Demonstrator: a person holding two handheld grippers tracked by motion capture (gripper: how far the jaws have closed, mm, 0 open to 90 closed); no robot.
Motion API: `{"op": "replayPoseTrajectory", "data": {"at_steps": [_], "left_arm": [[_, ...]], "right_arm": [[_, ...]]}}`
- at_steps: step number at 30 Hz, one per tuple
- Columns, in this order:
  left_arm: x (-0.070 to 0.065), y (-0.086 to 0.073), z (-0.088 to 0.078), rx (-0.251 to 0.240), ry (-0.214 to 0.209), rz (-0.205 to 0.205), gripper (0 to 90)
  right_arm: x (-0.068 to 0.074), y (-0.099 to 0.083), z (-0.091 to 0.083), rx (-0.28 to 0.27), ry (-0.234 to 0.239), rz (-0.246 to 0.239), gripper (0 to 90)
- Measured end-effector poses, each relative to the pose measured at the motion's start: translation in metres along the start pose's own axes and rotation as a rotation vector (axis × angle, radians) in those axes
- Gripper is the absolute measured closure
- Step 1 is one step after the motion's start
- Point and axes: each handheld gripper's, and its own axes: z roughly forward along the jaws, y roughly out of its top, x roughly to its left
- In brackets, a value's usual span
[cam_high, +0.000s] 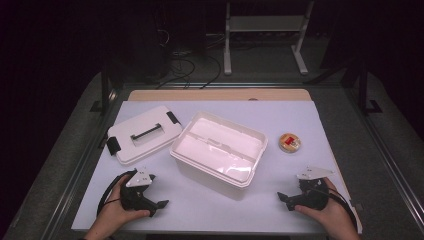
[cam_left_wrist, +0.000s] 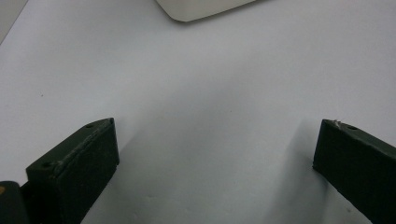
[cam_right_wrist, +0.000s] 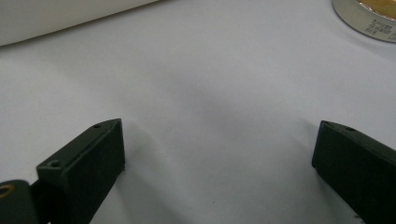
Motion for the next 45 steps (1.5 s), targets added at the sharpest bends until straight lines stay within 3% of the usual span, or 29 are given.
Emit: {"op": "replayPoseTrajectory", "data": {"at_steps": [6, 9, 11, 12, 13, 18, 21, 23, 24, 27, 39, 45], "left_arm": [[0.000, 0.000, 0.000, 0.000, 0.002, -0.009, 0.0], [0.003, 0.000, -0.005, -0.013, 0.021, -0.021, 7.9], [0.005, 0.000, -0.007, -0.019, 0.023, -0.022, 16.9], [0.006, 0.000, -0.009, -0.024, 0.013, -0.023, 16.9], [0.008, 0.001, -0.012, -0.040, 0.012, -0.038, 23.2], [0.012, 0.008, -0.018, -0.057, 0.031, -0.048, 40.6], [0.016, 0.014, -0.022, -0.081, 0.000, -0.069, 58.8], [0.018, 0.017, -0.022, -0.082, -0.004, -0.069, 69.3], [0.019, 0.019, -0.023, -0.080, -0.009, -0.077, 75.0], [0.026, 0.029, -0.024, -0.074, -0.026, -0.113, 89.5], [0.046, 0.063, -0.019, -0.117, -0.030, -0.101, 89.7], [0.056, 0.080, -0.012, -0.112, -0.011, -0.077, 89.7]], "right_arm": [[0.001, 0.000, 0.000, 0.002, -0.004, -0.001, 2.3], [0.001, 0.001, -0.001, 0.004, -0.009, -0.005, 5.7], [0.001, 0.002, -0.005, -0.001, -0.007, -0.011, 19.7], [0.001, 0.002, -0.005, -0.001, -0.007, -0.011, 19.7], [0.001, 0.004, -0.008, 0.001, -0.004, -0.012, 31.3], [0.006, 0.010, -0.010, -0.011, 0.025, -0.026, 50.2], [0.010, 0.017, -0.012, -0.029, 0.041, -0.033, 64.8], [0.011, 0.019, -0.013, -0.036, 0.049, -0.035, 68.7], [0.013, 0.023, -0.013, -0.036, 0.066, -0.028, 77.7], [0.015, 0.028, -0.014, -0.035, 0.086, -0.028, 89.5], [0.019, 0.051, -0.017, -0.076, 0.133, -0.055, 90.0], [0.020, 0.065, -0.013, -0.098, 0.145, -0.067, 90.0]]}}
